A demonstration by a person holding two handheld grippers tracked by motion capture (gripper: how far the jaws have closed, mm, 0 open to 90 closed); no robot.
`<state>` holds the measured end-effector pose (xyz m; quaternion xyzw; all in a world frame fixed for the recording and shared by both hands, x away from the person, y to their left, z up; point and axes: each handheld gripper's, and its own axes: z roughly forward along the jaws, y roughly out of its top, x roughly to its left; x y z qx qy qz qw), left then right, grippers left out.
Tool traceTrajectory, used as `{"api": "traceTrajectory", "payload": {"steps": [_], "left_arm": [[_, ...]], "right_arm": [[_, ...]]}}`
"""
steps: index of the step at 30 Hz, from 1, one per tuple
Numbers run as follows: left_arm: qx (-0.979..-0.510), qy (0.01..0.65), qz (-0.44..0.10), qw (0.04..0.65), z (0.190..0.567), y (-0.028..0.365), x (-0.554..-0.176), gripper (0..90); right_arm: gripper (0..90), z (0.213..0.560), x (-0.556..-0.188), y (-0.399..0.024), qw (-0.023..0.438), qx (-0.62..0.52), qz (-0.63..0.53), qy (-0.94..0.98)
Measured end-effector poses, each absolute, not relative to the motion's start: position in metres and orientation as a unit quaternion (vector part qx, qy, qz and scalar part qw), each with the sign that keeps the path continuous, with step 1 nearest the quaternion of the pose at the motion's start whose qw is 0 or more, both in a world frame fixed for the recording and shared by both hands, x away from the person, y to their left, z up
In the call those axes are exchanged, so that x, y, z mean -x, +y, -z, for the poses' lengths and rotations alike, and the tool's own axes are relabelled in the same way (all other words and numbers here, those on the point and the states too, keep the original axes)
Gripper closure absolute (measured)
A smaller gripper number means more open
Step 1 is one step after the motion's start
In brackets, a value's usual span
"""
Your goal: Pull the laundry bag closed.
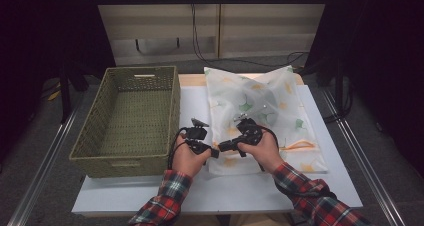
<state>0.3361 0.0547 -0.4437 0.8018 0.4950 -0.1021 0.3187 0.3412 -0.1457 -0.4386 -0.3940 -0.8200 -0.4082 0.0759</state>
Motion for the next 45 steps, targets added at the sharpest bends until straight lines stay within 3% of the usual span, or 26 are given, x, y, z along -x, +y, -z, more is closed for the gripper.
{"api": "traceTrajectory", "payload": {"steps": [21,26,45], "left_arm": [[-0.796,0.489,0.112,0.34,0.44,0.054,-0.336,88.8],[-0.787,0.497,0.116,0.348,0.434,0.058,-0.336,89.1],[-0.782,0.5,0.123,0.35,0.431,0.061,-0.338,89.2]], "right_arm": [[85.6,0.436,-0.338,-0.147,0.053,0.391,0.392,-0.831],[85.7,0.436,-0.336,-0.147,0.029,0.392,0.379,-0.838],[85.7,0.438,-0.335,-0.152,0.022,0.39,0.379,-0.839]]}}
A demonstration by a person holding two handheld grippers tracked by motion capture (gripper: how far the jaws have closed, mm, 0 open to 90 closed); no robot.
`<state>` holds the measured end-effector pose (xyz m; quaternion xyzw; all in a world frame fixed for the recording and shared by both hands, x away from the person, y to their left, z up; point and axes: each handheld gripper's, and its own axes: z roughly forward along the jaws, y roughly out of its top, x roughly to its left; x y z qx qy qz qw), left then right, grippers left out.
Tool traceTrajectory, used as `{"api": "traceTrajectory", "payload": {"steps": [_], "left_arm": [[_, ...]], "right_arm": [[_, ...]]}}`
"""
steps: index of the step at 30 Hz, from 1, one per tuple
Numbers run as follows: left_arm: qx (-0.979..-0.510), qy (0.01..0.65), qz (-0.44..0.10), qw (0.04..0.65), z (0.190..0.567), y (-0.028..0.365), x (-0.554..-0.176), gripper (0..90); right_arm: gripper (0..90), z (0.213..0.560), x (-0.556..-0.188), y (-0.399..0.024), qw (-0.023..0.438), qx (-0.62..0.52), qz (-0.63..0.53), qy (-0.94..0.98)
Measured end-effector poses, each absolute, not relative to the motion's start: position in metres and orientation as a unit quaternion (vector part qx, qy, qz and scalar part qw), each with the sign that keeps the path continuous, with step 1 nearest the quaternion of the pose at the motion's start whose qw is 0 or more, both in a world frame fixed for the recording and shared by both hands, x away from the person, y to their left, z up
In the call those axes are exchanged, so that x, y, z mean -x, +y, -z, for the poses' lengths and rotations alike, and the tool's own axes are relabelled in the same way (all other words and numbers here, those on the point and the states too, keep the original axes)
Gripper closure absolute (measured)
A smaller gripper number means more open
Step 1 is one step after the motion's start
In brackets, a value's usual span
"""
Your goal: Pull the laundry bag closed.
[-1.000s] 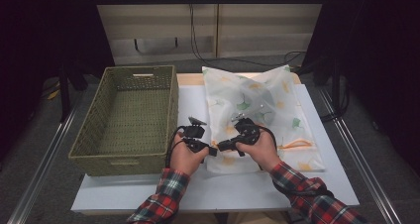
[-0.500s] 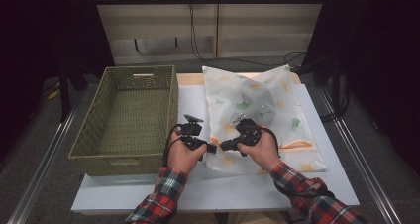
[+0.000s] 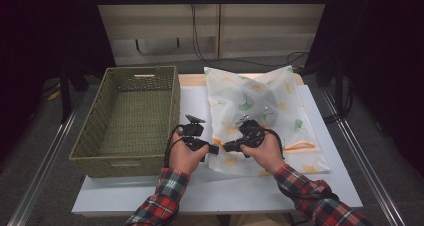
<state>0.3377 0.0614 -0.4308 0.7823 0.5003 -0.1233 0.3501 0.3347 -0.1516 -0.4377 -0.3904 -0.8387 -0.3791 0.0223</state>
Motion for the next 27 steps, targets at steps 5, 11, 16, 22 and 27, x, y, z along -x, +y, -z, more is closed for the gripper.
{"api": "traceTrajectory", "payload": {"steps": [5,11,16,22,27], "left_arm": [[-0.781,0.5,0.123,0.353,0.4295,0.0626,-0.3381,89.2],[-0.78,0.501,0.123,0.354,0.4292,0.0628,-0.3385,89.2],[-0.779,0.503,0.124,0.354,0.4297,0.0628,-0.3382,89.2],[-0.776,0.505,0.127,0.356,0.4284,0.0646,-0.3382,89.2],[-0.78,0.5,0.123,0.356,0.427,0.0653,-0.3383,89.2]], "right_arm": [[85.7,0.4387,-0.3337,-0.1537,0.019,0.395,0.373,-0.839],[85.7,0.441,-0.3342,-0.1577,0.021,0.395,0.375,-0.838],[85.7,0.4416,-0.3339,-0.1578,0.022,0.395,0.374,-0.839],[85.8,0.4414,-0.333,-0.1575,0.013,0.394,0.367,-0.843],[85.7,0.4417,-0.3328,-0.1609,0.012,0.398,0.368,-0.84]]}}
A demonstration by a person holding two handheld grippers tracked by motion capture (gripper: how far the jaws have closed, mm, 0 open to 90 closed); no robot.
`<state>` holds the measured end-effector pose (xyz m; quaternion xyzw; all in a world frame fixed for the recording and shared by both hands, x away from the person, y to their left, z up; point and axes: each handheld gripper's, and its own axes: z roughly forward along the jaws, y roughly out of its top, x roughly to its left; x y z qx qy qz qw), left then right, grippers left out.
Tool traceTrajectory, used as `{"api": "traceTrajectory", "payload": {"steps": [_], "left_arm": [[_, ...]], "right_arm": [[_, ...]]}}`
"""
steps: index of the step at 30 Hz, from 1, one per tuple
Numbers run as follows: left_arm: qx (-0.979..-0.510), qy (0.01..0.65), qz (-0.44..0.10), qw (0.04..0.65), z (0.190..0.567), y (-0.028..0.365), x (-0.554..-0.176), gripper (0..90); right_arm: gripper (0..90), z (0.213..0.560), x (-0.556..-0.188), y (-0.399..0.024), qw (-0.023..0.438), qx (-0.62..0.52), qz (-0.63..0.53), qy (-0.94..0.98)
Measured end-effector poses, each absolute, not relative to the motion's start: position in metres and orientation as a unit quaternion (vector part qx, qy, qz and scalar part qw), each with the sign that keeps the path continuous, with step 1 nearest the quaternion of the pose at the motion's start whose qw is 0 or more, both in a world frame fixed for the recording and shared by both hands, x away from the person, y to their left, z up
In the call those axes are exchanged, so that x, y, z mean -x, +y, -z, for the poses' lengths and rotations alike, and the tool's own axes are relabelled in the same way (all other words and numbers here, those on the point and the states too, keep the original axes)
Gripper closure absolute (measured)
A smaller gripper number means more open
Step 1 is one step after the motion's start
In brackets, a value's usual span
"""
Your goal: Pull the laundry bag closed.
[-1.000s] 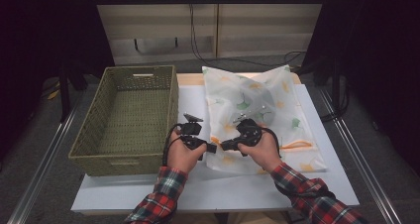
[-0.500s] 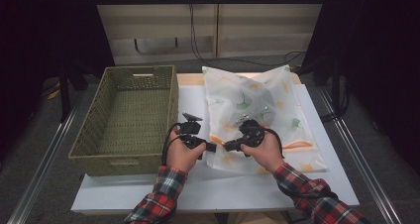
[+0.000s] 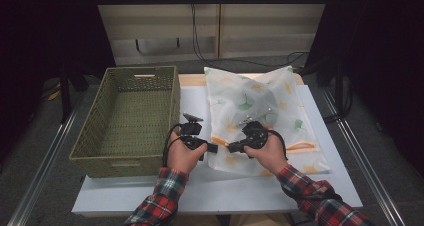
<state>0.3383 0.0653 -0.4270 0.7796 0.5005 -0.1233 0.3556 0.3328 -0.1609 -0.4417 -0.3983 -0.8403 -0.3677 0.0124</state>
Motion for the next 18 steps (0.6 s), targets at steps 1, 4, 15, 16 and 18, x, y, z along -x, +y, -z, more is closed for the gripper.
{"api": "traceTrajectory", "payload": {"steps": [1,4,15,16,18], "left_arm": [[-0.779,0.501,0.125,0.356,0.4269,0.0652,-0.3382,89.2],[-0.778,0.502,0.123,0.357,0.4258,0.0663,-0.3386,89.2],[-0.773,0.507,0.124,0.362,0.4226,0.066,-0.3386,89.2],[-0.771,0.508,0.124,0.363,0.4223,0.0661,-0.3384,89.2],[-0.771,0.509,0.125,0.363,0.4223,0.0659,-0.3384,89.2]], "right_arm": [[85.7,0.4413,-0.3326,-0.1608,0.012,0.398,0.365,-0.842],[85.7,0.4422,-0.3326,-0.1611,0.008,0.395,0.365,-0.843],[85.7,0.4421,-0.331,-0.1645,0.001,0.396,0.363,-0.843],[85.7,0.4427,-0.3309,-0.1649,-0.001,0.4,0.364,-0.841],[85.7,0.4435,-0.331,-0.1662,0.002,0.397,0.366,-0.842]]}}
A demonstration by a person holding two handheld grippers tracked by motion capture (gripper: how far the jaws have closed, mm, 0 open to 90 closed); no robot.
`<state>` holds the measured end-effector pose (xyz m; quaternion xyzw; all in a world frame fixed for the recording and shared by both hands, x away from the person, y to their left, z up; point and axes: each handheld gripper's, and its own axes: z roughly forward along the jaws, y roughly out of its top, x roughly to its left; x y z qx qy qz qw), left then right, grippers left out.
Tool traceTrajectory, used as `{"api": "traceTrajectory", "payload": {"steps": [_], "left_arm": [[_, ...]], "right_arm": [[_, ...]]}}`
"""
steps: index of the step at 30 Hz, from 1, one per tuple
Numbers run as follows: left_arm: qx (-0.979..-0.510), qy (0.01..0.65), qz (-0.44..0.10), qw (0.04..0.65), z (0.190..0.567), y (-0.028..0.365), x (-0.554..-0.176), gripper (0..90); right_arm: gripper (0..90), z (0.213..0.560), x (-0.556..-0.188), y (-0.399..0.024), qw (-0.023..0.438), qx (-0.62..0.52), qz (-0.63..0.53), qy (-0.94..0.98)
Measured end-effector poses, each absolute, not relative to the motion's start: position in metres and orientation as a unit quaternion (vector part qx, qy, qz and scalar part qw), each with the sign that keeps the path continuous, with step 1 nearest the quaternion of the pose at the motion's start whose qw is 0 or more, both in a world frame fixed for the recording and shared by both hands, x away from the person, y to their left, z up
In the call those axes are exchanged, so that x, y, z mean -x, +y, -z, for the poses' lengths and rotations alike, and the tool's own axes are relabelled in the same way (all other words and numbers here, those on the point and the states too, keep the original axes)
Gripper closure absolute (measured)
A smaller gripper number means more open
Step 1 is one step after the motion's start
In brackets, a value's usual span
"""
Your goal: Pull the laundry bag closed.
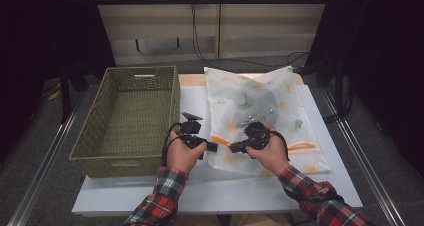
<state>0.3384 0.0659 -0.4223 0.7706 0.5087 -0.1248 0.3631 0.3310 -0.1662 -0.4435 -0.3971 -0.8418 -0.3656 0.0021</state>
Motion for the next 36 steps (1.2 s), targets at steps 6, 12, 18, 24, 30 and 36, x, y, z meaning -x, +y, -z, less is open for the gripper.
{"api": "traceTrajectory", "payload": {"steps": [6,12,18,24,30,36], "left_arm": [[-0.773,0.506,0.128,0.361,0.4218,0.0667,-0.3392,89.2],[-0.769,0.509,0.13,0.363,0.4214,0.067,-0.3395,89.2],[-0.769,0.51,0.131,0.363,0.4223,0.0674,-0.34,89.3],[-0.768,0.51,0.132,0.364,0.4213,0.0686,-0.3402,89.2],[-0.767,0.512,0.132,0.364,0.4214,0.0684,-0.3402,89.3],[-0.765,0.514,0.131,0.364,0.4206,0.069,-0.34,89.3]], "right_arm": [[85.7,0.4432,-0.3304,-0.1664,0.001,0.398,0.366,-0.841],[85.7,0.4444,-0.3311,-0.167,-0.002,0.39,0.372,-0.842],[85.7,0.4434,-0.3307,-0.1659,-0.006,0.389,0.368,-0.844],[85.8,0.444,-0.3304,-0.168,-0.013,0.398,0.359,-0.844],[85.8,0.4441,-0.3301,-0.1696,-0.014,0.396,0.355,-0.847],[85.8,0.4455,-0.3301,-0.1732,-0.019,0.401,0.347,-0.848]]}}
